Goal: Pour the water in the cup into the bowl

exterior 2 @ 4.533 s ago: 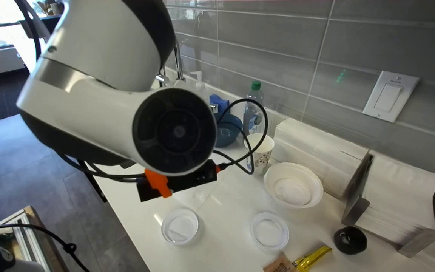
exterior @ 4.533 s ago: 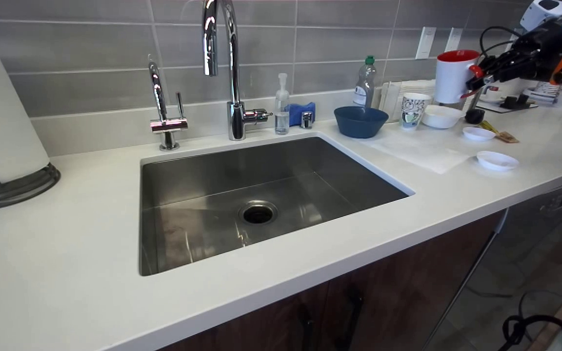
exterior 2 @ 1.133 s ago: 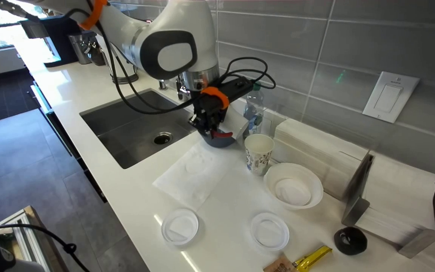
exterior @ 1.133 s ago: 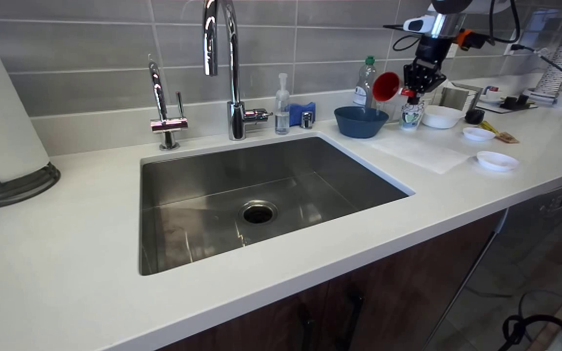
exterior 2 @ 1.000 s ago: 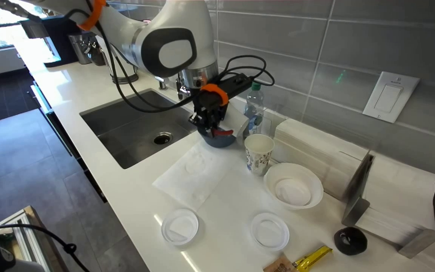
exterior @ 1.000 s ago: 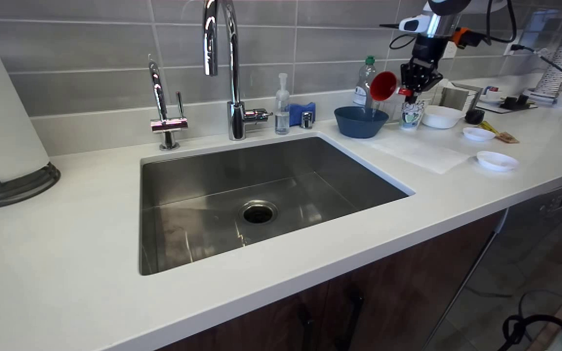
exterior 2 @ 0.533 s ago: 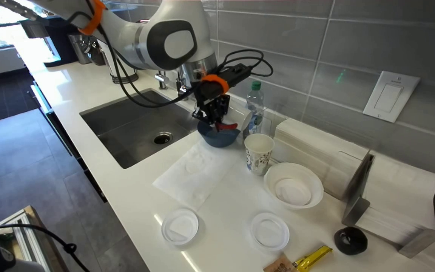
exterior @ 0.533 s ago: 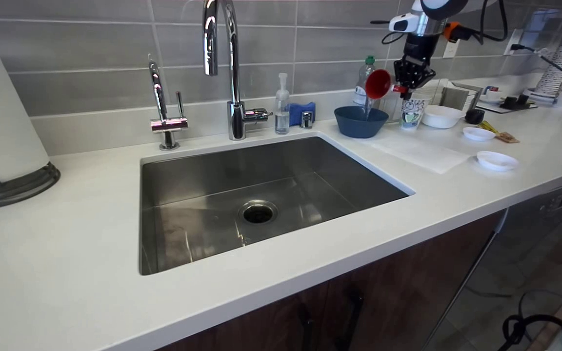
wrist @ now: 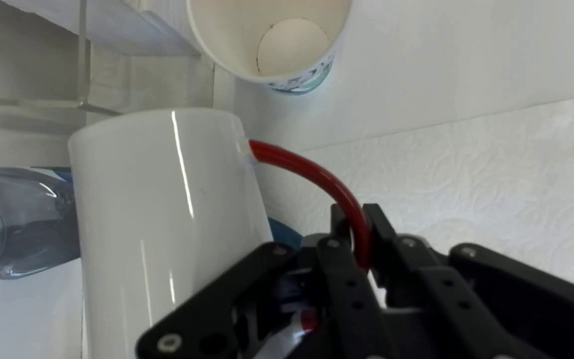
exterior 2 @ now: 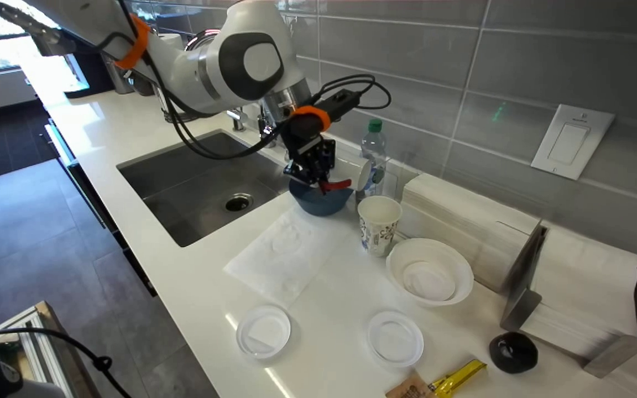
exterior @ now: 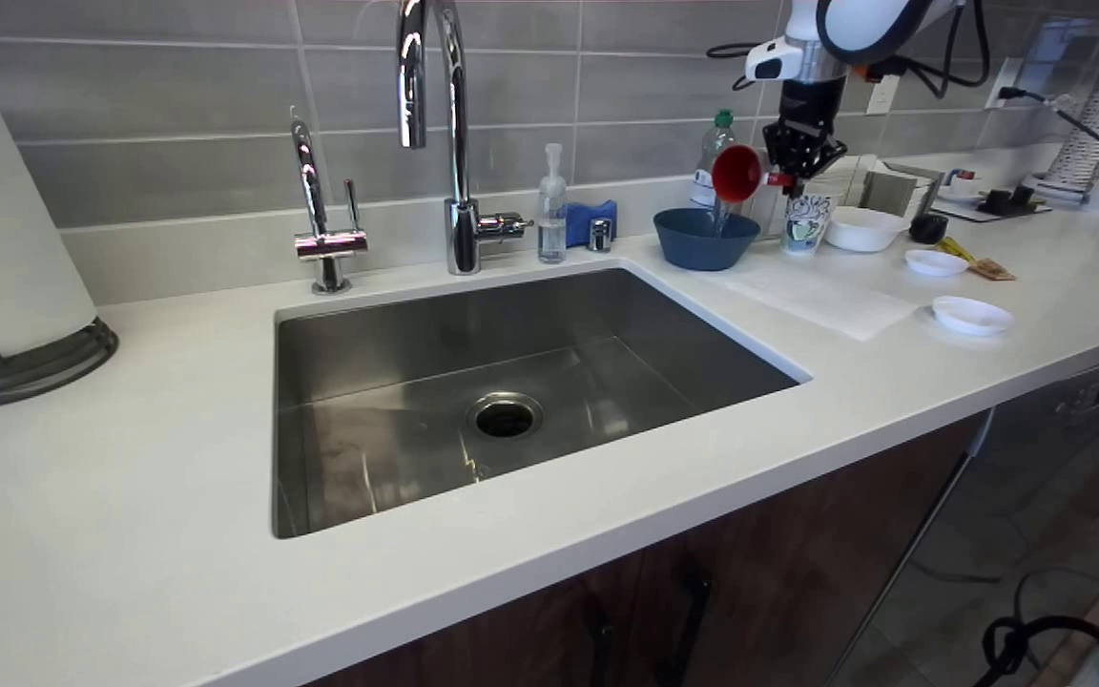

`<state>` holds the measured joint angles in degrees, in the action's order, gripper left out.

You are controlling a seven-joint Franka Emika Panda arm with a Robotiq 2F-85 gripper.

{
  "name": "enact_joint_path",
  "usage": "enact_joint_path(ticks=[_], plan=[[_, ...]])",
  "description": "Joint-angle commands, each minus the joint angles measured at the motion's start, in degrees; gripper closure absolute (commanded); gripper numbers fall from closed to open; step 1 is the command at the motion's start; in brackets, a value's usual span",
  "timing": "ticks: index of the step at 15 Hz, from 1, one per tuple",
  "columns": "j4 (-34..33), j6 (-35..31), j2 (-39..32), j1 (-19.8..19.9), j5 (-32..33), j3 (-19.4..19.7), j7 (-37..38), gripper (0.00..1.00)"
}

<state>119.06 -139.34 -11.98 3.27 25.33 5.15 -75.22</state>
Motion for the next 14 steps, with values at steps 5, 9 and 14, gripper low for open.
enact_joint_path(ticks=[5,9,14], plan=[[-0.3,-2.6,0.2,-1.2,15.1,0.6,10.4,0.97],[0.3,-3.3,0.6,-1.7,27.6,0.6,18.2,0.97],[0.8,-1.7,-0.1,-0.7,28.6,-1.5,18.7,0.88]])
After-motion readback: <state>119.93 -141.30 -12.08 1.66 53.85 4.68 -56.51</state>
